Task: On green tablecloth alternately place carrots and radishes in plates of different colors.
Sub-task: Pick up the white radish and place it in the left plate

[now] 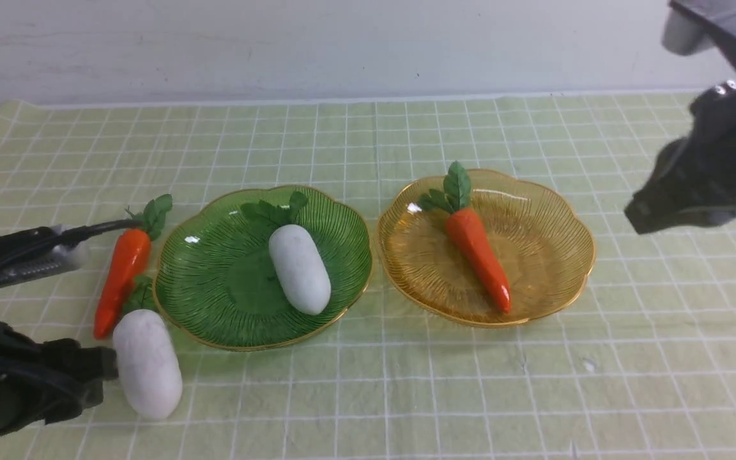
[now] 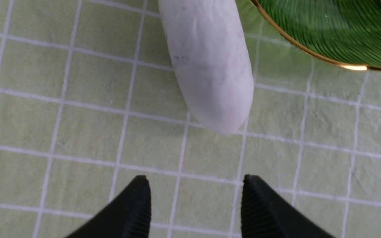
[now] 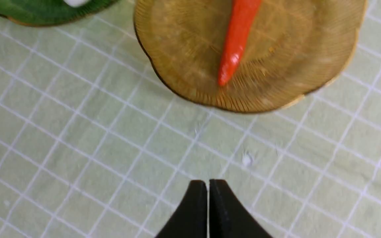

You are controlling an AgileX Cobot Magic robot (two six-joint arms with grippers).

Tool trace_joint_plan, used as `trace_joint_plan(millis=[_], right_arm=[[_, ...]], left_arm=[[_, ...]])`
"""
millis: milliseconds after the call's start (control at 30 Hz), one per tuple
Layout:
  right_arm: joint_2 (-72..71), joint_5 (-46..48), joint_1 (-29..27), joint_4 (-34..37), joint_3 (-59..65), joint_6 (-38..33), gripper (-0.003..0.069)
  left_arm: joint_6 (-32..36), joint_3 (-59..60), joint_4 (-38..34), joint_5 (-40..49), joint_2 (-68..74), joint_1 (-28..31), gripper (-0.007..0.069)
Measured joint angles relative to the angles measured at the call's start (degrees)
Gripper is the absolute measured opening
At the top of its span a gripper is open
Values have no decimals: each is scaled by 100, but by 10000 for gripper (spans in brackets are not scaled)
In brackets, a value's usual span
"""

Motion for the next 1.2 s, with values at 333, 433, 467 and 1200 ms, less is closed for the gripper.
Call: trace_joint_plan(millis=[333,433,467,1200], right_arm=[[-1295,65,-56,19,1922,19,-14],[-1421,48,-56,19,2186,19,-14],[-1435,47,-56,19,2242,19,-14],[-1442,-724,-56,24,2279,19,-15]], left_arm=[[-31,-99,-370,-1141,1373,0,521],[-31,-99,-384,-1519,1699,0,521],[-31,-105,-388,-1653,1813,0,521],[-31,-468,-379,-176,1942,0,447]])
